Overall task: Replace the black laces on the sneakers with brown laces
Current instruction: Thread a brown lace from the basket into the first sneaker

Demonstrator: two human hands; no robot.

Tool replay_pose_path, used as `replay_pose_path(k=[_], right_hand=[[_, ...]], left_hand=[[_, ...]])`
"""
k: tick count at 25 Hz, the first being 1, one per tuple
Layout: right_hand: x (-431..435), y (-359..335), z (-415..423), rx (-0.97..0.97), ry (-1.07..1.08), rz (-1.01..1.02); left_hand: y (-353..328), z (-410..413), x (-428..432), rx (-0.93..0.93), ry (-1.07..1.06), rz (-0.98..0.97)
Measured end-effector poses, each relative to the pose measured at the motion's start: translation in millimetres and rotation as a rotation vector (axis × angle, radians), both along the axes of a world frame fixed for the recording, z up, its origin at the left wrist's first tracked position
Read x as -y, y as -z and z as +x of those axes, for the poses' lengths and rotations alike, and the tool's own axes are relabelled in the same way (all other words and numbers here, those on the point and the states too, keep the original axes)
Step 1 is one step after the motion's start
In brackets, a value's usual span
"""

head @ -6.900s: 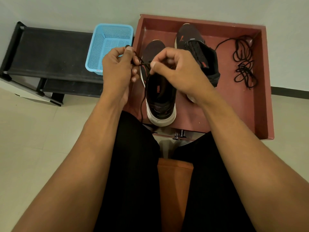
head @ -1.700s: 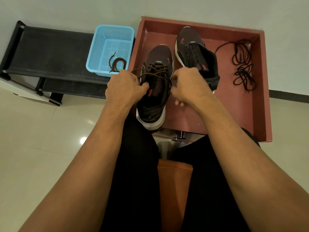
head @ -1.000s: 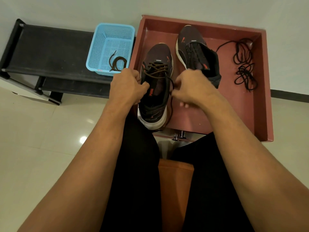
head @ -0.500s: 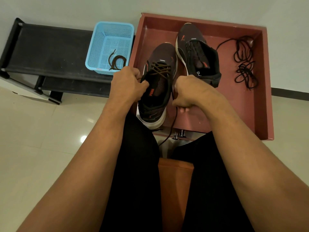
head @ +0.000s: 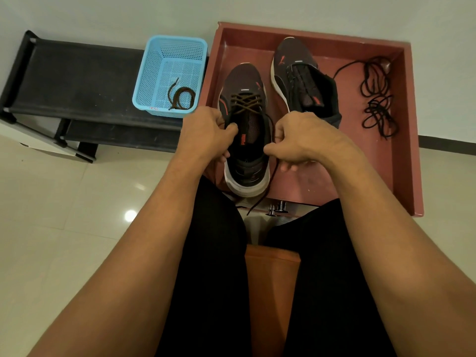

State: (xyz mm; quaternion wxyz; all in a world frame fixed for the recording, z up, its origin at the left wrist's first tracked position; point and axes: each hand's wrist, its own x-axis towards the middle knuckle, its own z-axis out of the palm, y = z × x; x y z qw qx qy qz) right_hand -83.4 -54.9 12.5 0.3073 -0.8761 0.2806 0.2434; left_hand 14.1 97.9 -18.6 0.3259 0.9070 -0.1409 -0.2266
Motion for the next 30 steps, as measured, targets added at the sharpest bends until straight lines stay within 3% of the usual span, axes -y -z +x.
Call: replay_pose_path(k=[2, 4, 7, 8, 10, 12, 14, 16, 20, 26, 30], right_hand=[[2, -4, -5, 0.122, 0.072, 0.052], [2, -8, -7, 0.253, 0.139, 0.229], [0, -12, -7, 0.401, 0.272, 0.619], [1, -13, -7, 0.447, 0.318, 0.714], [4, -13, -7, 0.527, 0.398, 0.818], [8, -12, -6, 0.579, 0.461, 0.844], [12, -10, -5, 0.615, 0.528, 0.851], [16, -7, -4, 0.672, 0.592, 0.860], [23, -3, -3, 0.772, 0.659, 0.915], [7, 9, 0, 0.667, 0.352, 0.917], [10, 16, 5, 0.685, 0.311, 0.852]], left_hand=[[-1, -2, 2, -0.044, -0.001, -0.027], [-1, -1, 1, -0.041, 0.014, -0.006], [-1, 7, -5, 0.246, 0.052, -0.002], [-5, 6, -7, 0.322, 0.066, -0.080], [-16, -1, -5, 0.260, 0.144, -0.308], [-27, -13, -1, 0.028, 0.227, -0.432], [-29, -17, -1, -0.182, 0.346, -0.418], [-25, -16, -3, -0.262, 0.460, -0.382], [-20, -12, -2, -0.266, 0.352, -0.449], [-11, -11, 3, -0.227, 0.174, -0.465], [-13, -13, 6, -0.255, 0.112, -0.503]])
